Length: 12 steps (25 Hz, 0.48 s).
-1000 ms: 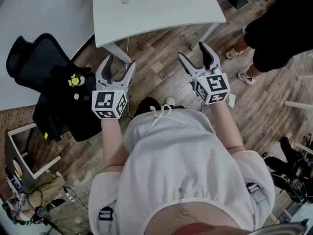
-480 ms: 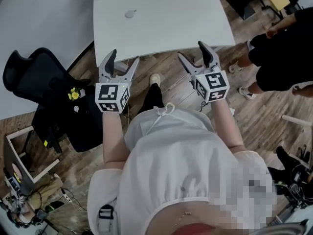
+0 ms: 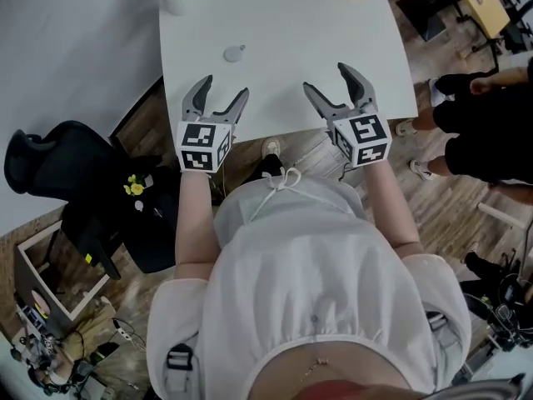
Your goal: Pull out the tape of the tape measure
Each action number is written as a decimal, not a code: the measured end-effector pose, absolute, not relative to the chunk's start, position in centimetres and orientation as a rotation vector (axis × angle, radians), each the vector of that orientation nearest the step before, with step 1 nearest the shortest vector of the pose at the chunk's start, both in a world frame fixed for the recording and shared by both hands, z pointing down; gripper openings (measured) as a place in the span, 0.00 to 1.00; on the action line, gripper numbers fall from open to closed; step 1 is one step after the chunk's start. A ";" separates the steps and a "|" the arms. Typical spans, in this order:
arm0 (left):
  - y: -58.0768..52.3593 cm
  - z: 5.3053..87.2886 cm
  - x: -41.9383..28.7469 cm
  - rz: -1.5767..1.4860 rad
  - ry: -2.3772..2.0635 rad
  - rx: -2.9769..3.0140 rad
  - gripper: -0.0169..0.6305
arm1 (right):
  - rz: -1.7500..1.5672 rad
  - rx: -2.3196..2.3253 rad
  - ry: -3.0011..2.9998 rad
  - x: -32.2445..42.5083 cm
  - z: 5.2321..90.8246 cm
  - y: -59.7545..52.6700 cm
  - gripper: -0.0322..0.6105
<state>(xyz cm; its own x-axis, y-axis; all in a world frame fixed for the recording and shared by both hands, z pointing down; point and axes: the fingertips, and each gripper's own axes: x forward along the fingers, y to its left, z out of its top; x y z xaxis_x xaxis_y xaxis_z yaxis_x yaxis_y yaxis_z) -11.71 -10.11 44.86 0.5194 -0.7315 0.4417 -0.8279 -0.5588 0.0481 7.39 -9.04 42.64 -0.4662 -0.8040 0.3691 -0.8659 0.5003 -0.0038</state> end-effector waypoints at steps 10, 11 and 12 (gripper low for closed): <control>-19.1 55.1 -12.0 0.800 -1.097 2.395 0.55 | 0.451 1.359 -2.333 5.9 49.3 -16.9 0.58; -19.8 56.1 -12.0 0.818 -1.078 2.385 0.55 | 0.467 1.361 -2.322 5.7 50.0 -17.4 0.58; -20.3 57.0 -12.0 0.839 -1.056 2.379 0.55 | 0.481 1.361 -2.312 5.5 50.7 -17.8 0.58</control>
